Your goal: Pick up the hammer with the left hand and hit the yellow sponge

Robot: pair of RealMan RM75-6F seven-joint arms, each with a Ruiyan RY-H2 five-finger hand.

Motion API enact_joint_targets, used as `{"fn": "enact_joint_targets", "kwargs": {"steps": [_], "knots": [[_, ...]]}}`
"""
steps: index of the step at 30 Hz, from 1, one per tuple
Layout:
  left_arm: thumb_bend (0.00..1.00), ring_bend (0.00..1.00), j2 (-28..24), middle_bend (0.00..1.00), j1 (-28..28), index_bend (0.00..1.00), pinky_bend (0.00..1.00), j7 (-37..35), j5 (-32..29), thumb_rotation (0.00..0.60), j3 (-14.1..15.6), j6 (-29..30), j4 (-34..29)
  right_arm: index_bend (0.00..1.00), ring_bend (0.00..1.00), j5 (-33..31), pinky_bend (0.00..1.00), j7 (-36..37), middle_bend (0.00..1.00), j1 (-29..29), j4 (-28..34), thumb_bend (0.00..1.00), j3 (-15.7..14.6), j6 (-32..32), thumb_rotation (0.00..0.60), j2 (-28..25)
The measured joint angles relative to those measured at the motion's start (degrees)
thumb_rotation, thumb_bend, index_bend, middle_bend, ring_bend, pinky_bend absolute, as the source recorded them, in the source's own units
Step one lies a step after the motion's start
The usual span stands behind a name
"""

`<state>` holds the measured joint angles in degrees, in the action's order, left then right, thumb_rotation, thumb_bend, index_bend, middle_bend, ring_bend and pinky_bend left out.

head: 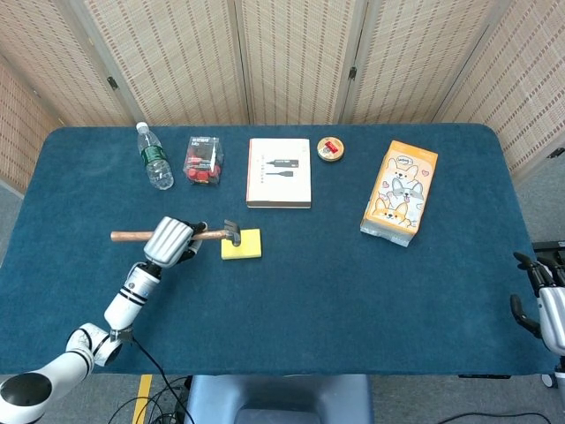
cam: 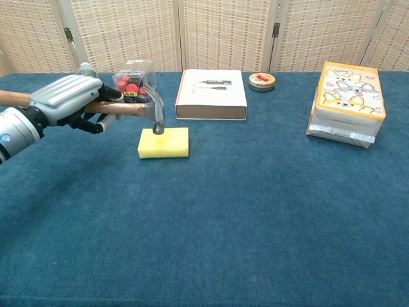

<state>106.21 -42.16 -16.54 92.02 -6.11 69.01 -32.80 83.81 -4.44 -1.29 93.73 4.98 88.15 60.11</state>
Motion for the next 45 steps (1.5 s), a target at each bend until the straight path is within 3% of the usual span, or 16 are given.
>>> {"fn": "enact_joint_targets", "kwargs": {"steps": [8, 19, 34, 40, 45], "knots": [[0.78, 0.87, 6.5, 0.91, -0.4, 0.81, 0.91, -2.5, 0.9, 0.600, 2.9, 1.2, 10.3, 0.17, 0.18, -0.2, 0.23, -0.4, 0.32, 0.3, 0.5, 0.35, 0.1, 0.4, 0.600, -0.3], [0.78, 0.87, 5.2, 0.91, -1.4, 0.81, 0.91, -4.6, 0.1, 0.600, 1.6, 8.9, 8.9, 0.17, 0.18, 0.1, 0.23, -0.2, 0.32, 0.4, 0.3, 0.35, 0.0, 0.5, 0.600, 0.0], [0.78, 0.87, 9.1, 0.91, -0.9, 0.81, 0.91, -3.4, -0.5, 0.600, 4.4, 1.1, 14.5, 0.17, 0.18, -0.3, 0.23, -0.6, 0.33, 0.7, 0.8, 0.35, 0.0, 0.6, 0.600, -0.3], [0.78, 0.87, 7.8, 0.91, -0.6, 0.82, 0.91, -5.8, -0.9, 0.600, 3.7, 5.4, 12.8, 0.17, 0.18, 0.1, 0.23, -0.4, 0.33, 0.9, 0.8, 0.35, 0.0, 1.0, 0.600, -0.3], [0.78, 0.87, 4.7, 0.91, 0.3, 0.82, 0.91, -6.9, -0.4, 0.600, 3.9, 9.8, 7.8, 0.17, 0.18, 0.4, 0.23, -0.1, 0.33, 0.8, 0.5, 0.35, -0.1, 0.9, 0.600, 0.0]]}}
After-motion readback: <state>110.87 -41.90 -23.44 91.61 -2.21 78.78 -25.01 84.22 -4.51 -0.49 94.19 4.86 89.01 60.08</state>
